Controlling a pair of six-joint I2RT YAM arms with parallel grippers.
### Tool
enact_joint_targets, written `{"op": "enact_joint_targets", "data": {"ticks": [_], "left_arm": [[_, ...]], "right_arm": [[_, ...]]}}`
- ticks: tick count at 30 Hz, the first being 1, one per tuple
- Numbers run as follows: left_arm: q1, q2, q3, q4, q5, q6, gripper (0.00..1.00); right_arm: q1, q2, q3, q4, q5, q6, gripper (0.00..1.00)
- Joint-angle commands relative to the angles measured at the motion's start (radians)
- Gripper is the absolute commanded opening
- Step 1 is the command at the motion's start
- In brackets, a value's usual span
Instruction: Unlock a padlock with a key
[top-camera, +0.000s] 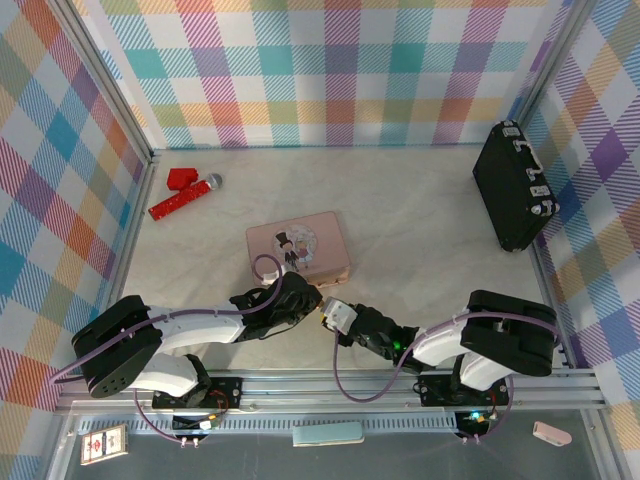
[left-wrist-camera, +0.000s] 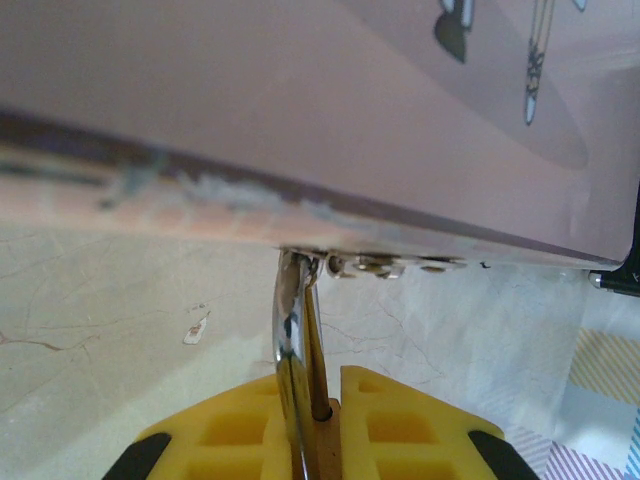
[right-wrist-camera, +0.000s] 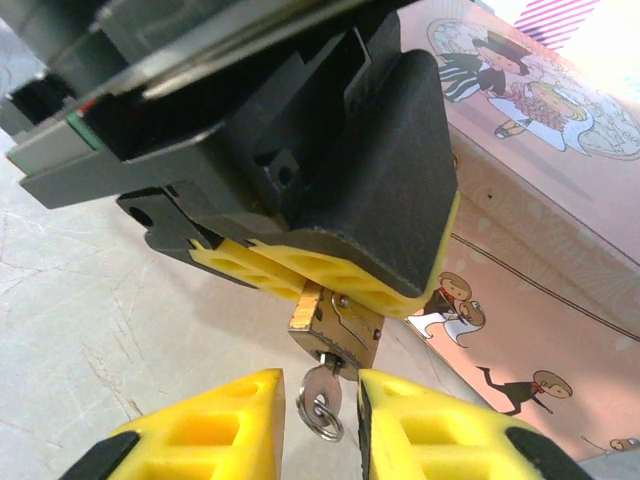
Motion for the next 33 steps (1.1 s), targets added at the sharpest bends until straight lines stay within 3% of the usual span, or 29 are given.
{"op": "enact_joint_targets", "data": {"ticks": [1, 18, 33], "left_arm": [[-0.014, -0.024, 0.034, 0.111, -0.002, 0.019, 0.07], [-0.02, -0.029, 0.024, 0.12, -0.008, 0.014, 0.07], [-0.028, -0.006, 0.037, 0.146, 0.017, 0.012, 0.07]], "right_arm": [[0.007, 0.023, 0.025, 0.018, 0.033, 0.006, 0.25], [0.008, 0.054, 0.045, 0.006, 0.053, 0.025, 0.2], [0.007, 0.088, 0.072, 0.002, 0.083, 0.085, 0.08]]}}
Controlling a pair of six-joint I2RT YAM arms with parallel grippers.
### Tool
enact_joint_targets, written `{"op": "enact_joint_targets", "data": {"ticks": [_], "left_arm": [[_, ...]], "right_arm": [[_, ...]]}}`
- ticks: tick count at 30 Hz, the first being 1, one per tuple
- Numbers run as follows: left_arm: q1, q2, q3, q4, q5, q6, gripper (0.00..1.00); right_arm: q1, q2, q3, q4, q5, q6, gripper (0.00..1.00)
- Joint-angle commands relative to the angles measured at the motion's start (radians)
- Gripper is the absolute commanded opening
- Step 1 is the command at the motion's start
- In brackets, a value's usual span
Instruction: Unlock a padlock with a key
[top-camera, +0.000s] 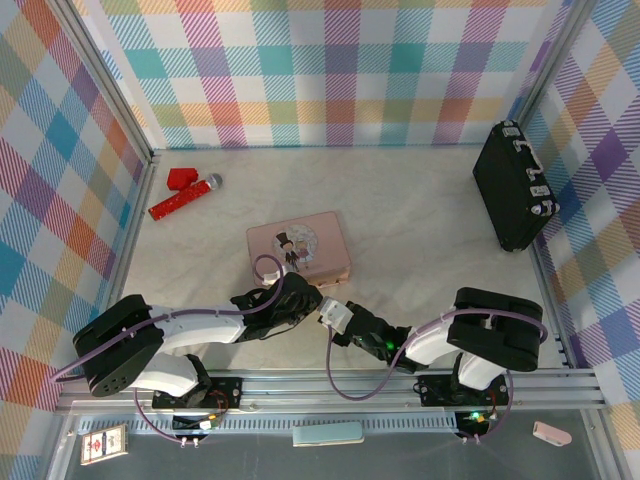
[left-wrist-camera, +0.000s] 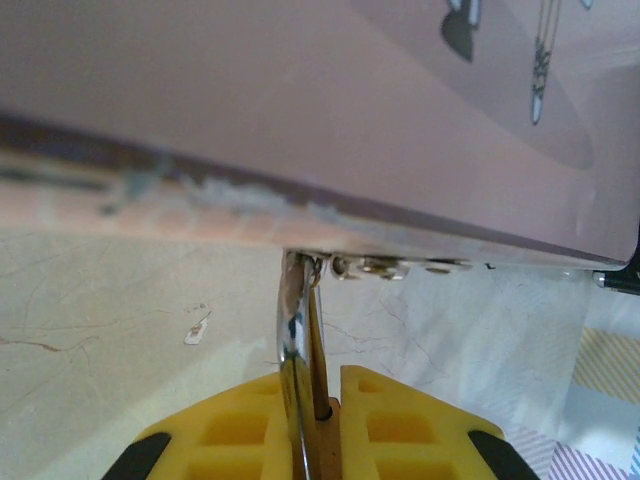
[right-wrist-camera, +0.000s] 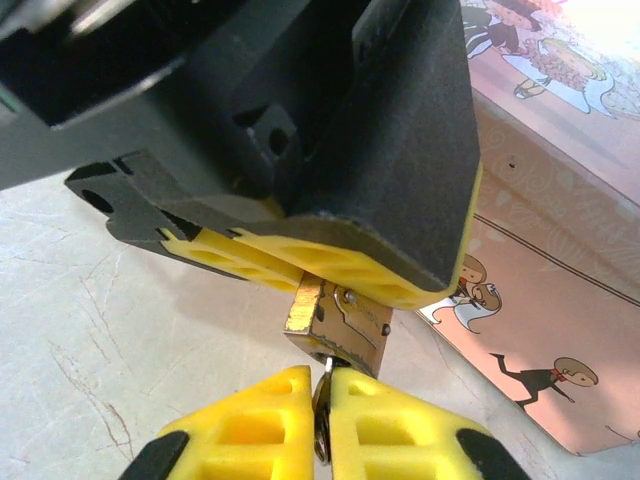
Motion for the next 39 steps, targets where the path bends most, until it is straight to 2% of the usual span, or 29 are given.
{"op": "enact_joint_targets", "data": {"ticks": [1, 13, 17, 25, 30, 35, 39], "left_arm": [[-0.021, -0.017, 0.035, 0.138, 0.022, 0.013, 0.07], [-0.026, -0.024, 0.034, 0.133, 0.014, 0.012, 0.07], [-0.026, -0.019, 0.036, 0.145, 0.017, 0.013, 0.07], [-0.026, -0.015, 0.032, 0.155, 0.016, 0.012, 0.07], [-0.026, -0.016, 0.031, 0.149, 0.012, 0.015, 0.07], [-0.025, -0.01, 0.025, 0.15, 0.009, 0.013, 0.07], [-0.026, -0.008, 0.023, 0.152, 0.006, 0.014, 0.07]], "right_arm": [[0.001, 0.012, 0.038, 0.012, 0.027, 0.052, 0.07], [0.001, 0.001, 0.052, -0.005, 0.018, 0.103, 0.06], [0.001, -0.01, 0.064, -0.027, 0.004, 0.176, 0.05], [0.001, -0.016, 0.094, -0.111, -0.038, 0.483, 0.04], [0.0, -0.025, 0.073, -0.089, -0.051, 0.669, 0.04], [-0.001, -0.03, 0.018, 0.043, -0.074, 0.749, 0.05], [-0.015, -0.062, 0.013, 0.006, -0.099, 0.783, 0.03]]}}
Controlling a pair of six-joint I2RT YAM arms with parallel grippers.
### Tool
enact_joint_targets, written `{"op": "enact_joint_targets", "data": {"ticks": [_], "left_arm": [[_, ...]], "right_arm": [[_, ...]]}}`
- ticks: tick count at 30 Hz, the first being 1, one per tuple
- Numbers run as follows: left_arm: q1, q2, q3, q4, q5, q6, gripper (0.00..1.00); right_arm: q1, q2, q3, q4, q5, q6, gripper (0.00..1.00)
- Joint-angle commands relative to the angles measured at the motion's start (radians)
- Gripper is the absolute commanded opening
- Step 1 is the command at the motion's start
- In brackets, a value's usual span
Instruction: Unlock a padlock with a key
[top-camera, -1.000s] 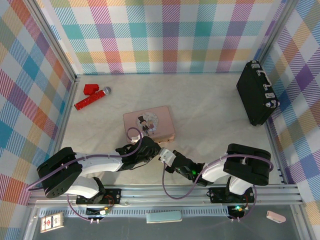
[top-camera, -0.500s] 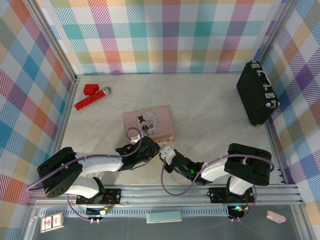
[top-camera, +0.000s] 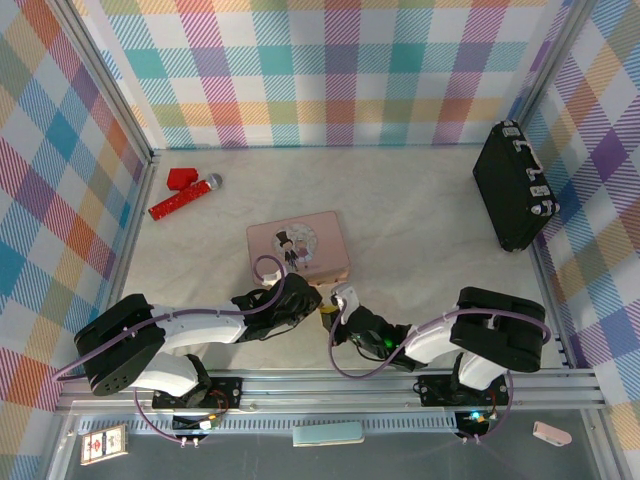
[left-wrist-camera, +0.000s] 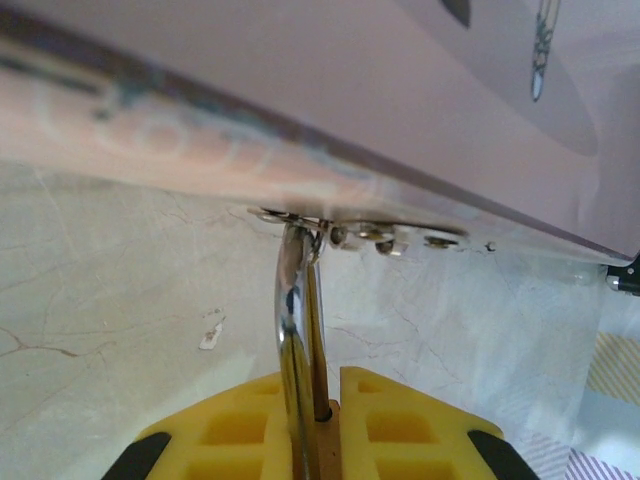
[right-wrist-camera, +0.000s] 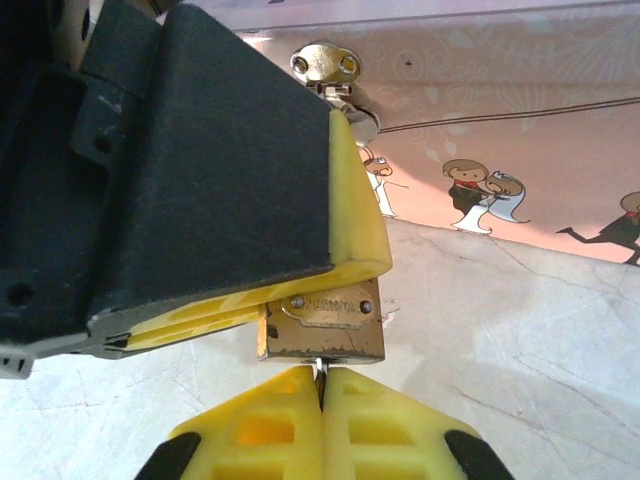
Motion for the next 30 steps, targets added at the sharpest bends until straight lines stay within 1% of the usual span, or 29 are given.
{"op": "enact_joint_targets", "data": {"ticks": [1, 7, 12, 16, 17, 19, 22, 25, 27, 30], "left_arm": [[-0.021, -0.013, 0.024, 0.157, 0.021, 0.005, 0.07], [-0.021, -0.003, 0.026, 0.175, 0.028, 0.006, 0.07], [-0.021, 0.01, 0.021, 0.197, 0.04, 0.005, 0.07], [-0.019, 0.02, 0.024, 0.215, 0.057, 0.018, 0.08], [-0.019, 0.023, 0.026, 0.215, 0.061, 0.022, 0.1], [-0.019, 0.029, 0.034, 0.209, 0.069, 0.028, 0.16], [-0.019, 0.033, 0.039, 0.196, 0.069, 0.032, 0.23], [-0.016, 0.03, 0.038, 0.181, 0.062, 0.032, 0.29], [-0.015, 0.02, 0.032, 0.165, 0.05, 0.032, 0.38], [-0.012, -0.013, 0.014, 0.13, 0.018, 0.035, 0.47]], "right_arm": [[-0.021, -0.044, -0.01, 0.052, -0.043, 0.115, 0.02], [-0.122, -0.035, -0.066, 0.141, -0.171, 0.198, 0.01], [-0.142, -0.033, -0.055, 0.147, -0.225, 0.197, 0.0], [-0.143, -0.038, -0.049, 0.123, -0.221, 0.177, 0.0], [-0.143, -0.042, -0.046, 0.111, -0.22, 0.172, 0.0], [-0.143, -0.054, -0.035, 0.068, -0.22, 0.152, 0.0], [-0.143, -0.072, -0.02, 0.004, -0.208, 0.128, 0.0], [-0.142, -0.087, -0.023, -0.012, -0.194, 0.118, 0.0], [-0.142, -0.099, -0.024, -0.031, -0.189, 0.113, 0.0], [-0.143, -0.117, -0.025, -0.058, -0.172, 0.115, 0.0]]}}
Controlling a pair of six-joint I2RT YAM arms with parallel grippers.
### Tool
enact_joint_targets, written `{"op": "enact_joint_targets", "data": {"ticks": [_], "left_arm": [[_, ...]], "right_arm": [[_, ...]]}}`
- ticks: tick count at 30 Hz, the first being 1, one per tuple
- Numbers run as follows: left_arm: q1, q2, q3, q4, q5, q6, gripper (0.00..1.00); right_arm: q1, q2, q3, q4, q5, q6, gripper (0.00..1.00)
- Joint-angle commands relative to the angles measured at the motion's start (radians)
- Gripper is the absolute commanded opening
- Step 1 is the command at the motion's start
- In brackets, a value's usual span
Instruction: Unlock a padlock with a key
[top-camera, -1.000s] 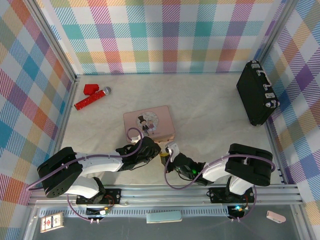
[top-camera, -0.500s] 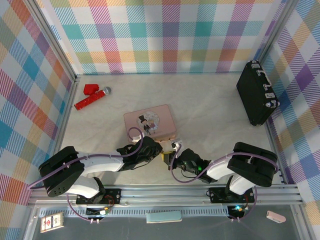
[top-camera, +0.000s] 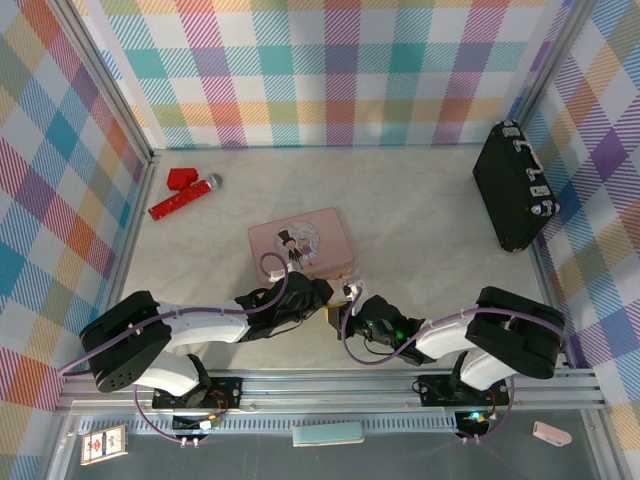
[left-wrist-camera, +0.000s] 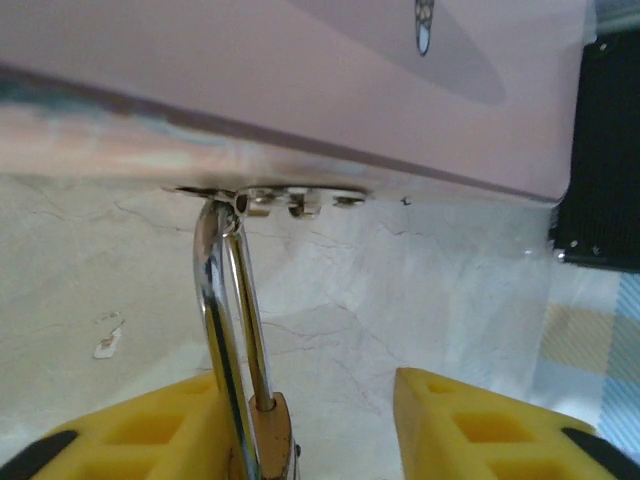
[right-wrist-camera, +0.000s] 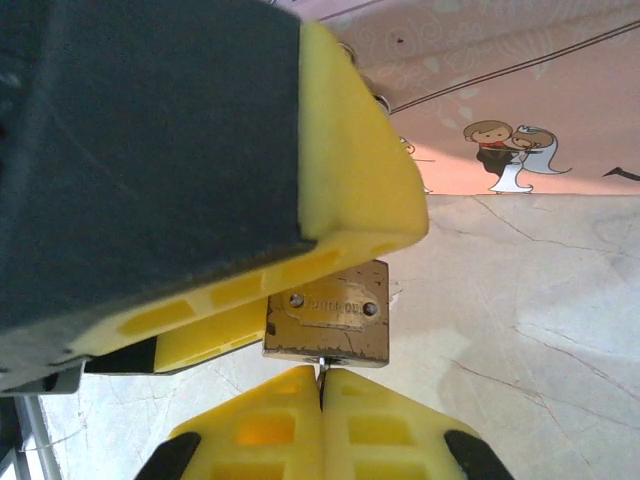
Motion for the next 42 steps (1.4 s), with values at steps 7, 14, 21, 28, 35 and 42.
{"op": "enact_joint_targets", "data": {"ticks": [7, 14, 21, 28, 35, 42], "left_arm": [[0.004, -0.134, -0.023, -0.082, -0.083, 0.017, 0.55], [0.01, -0.154, -0.028, -0.127, -0.098, 0.018, 0.57], [0.01, -0.122, -0.019, -0.124, -0.087, 0.014, 0.56], [0.01, -0.193, -0.034, -0.188, -0.125, 0.054, 0.58], [0.01, -0.33, -0.012, -0.369, -0.208, 0.153, 0.6], [0.062, -0.457, 0.067, -0.638, -0.304, 0.326, 0.66]], "right_arm": [[-0.01, -0.031, 0.01, -0.031, 0.053, -0.005, 0.0], [-0.011, -0.029, -0.002, -0.004, 0.063, 0.027, 0.0], [-0.017, -0.014, -0.002, 0.001, 0.06, 0.05, 0.0], [-0.036, -0.045, 0.033, -0.177, 0.111, 0.113, 0.04], [-0.051, -0.032, 0.052, -0.21, 0.101, 0.107, 0.08], [-0.059, -0.026, 0.072, -0.229, 0.085, 0.084, 0.23]]}}
